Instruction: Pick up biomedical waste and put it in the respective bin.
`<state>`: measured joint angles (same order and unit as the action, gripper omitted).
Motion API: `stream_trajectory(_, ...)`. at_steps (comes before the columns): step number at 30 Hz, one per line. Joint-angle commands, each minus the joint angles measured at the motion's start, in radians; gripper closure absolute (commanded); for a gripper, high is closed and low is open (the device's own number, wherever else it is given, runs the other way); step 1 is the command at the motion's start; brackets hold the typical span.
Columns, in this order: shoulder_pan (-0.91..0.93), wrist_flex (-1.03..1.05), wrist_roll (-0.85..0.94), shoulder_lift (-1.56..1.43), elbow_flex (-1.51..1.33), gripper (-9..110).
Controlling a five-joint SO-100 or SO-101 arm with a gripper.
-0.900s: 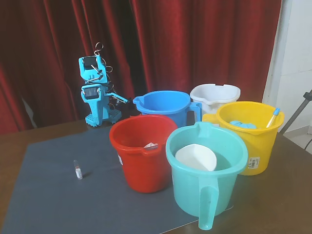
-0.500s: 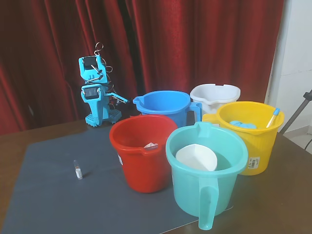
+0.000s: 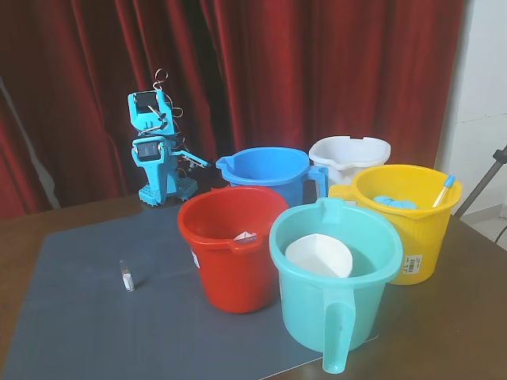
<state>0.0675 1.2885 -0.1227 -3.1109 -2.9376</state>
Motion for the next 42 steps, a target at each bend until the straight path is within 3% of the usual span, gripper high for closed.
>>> stream_trajectory(1, -0.008, -0.002, 0.003, -0.003, 0.006, 102)
stream_trajectory(29, -0.006, -0.017, -0.002, -0.003, 0.005, 102)
stream_trajectory(35, 0.005, -0.419, 0.005, -0.003, 0.011, 101)
stream_trajectory(42, 0.144, -0.701, -0.003, -0.003, 0.077, 102)
